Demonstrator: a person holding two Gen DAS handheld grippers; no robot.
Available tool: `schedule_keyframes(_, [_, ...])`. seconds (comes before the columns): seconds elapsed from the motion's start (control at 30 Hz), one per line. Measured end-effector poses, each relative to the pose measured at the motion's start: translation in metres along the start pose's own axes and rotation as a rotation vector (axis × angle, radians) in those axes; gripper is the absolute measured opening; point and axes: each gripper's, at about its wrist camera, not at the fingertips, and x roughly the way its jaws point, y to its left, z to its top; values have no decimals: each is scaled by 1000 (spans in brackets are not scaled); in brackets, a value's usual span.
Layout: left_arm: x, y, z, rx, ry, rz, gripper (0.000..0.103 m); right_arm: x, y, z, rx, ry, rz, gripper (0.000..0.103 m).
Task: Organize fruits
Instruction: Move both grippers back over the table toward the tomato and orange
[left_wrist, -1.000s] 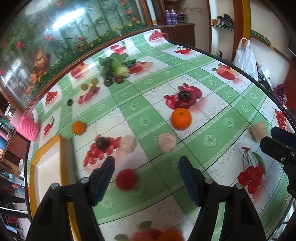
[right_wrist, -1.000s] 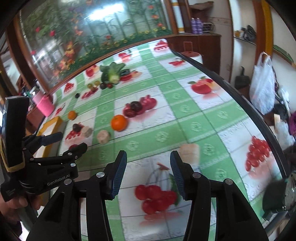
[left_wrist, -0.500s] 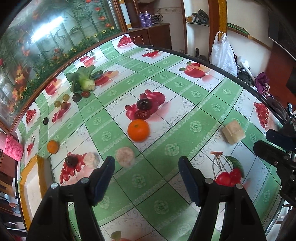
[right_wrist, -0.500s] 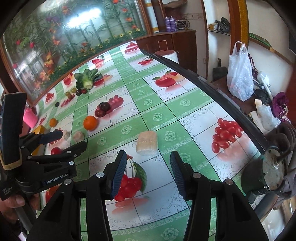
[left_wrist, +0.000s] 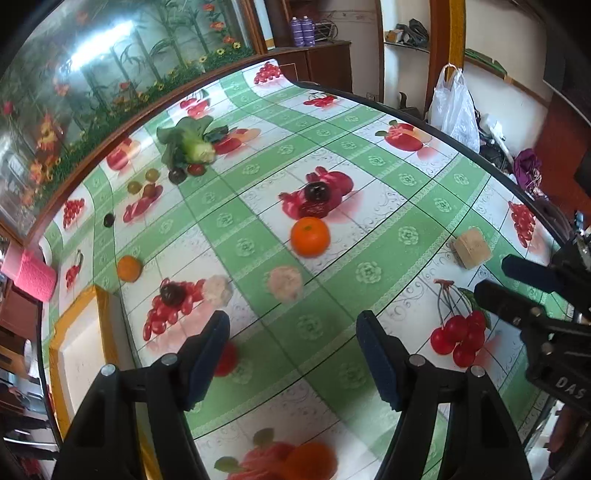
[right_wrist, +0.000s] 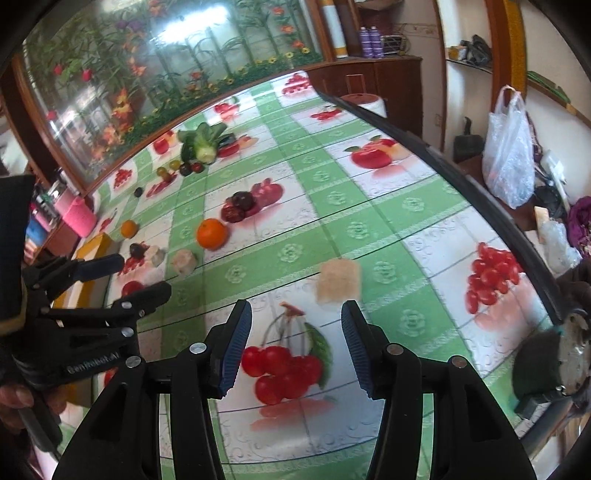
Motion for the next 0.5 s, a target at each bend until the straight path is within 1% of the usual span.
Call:
schedule_keyframes(0.03, [0, 6, -2, -1, 9, -15, 74, 1, 4, -3, -9, 12, 3, 50])
schedule_keyframes(0.13, [1, 23, -7, 11, 34, -23, 74, 1, 21, -18, -5, 58, 75, 50])
schedule_keyframes(0.23, [2, 36, -13, 42, 53, -74, 74, -1, 46, -32, -30, 67, 77, 50])
schedule_keyframes(0.3, [1, 45, -18, 68, 61, -104, 74, -2, 65, -44, -5, 64, 88, 50])
schedule_keyframes(0.4, [-6, 59, -27, 108, 52, -110, 74, 0, 92, -56, 21, 74, 119, 50])
schedule_keyframes(0.5, [-13, 74, -33, 140, 39, -119, 74, 8, 124, -63, -18, 95, 105, 50])
